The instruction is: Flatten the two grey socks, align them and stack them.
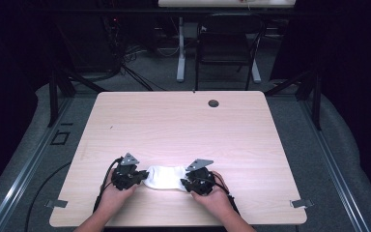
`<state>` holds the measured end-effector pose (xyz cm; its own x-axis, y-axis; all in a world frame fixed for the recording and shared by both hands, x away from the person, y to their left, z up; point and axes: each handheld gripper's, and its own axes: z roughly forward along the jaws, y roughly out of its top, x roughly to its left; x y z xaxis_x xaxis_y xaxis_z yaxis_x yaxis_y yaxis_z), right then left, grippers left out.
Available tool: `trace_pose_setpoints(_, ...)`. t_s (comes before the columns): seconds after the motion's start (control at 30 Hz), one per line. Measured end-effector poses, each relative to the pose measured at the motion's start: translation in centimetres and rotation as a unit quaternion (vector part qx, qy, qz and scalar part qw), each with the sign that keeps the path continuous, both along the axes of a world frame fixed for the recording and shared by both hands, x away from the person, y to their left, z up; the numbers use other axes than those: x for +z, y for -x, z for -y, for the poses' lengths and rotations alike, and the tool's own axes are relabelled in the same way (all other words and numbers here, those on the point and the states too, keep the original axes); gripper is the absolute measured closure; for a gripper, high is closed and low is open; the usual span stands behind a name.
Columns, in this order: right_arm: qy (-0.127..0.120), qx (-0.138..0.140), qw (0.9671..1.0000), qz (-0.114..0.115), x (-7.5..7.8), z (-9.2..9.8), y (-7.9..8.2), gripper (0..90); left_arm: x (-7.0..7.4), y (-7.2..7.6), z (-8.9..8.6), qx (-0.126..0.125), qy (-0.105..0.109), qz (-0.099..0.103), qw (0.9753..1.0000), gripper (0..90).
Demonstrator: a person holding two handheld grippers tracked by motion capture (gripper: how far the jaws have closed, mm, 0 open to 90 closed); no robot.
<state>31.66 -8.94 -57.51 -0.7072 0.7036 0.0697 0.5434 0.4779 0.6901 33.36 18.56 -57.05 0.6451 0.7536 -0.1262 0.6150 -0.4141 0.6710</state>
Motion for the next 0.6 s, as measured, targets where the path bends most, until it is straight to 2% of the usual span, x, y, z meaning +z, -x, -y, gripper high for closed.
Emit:
trace_pose_setpoints(0.23, 0.001, 0.006, 1.0, 0.003, -0.03, -0.07, 0.14, 61.2, -0.04, 0.02, -0.1, -0.002, 0.001, 0.003, 1.0, 86.3)
trace_pose_setpoints(0.6, -0.008, 0.004, 1.0, 0.0, -0.09, -0.01, 0.1, 59.8, -0.08, 0.1, -0.05, -0.002, 0.001, 0.001, 1.0, 86.0)
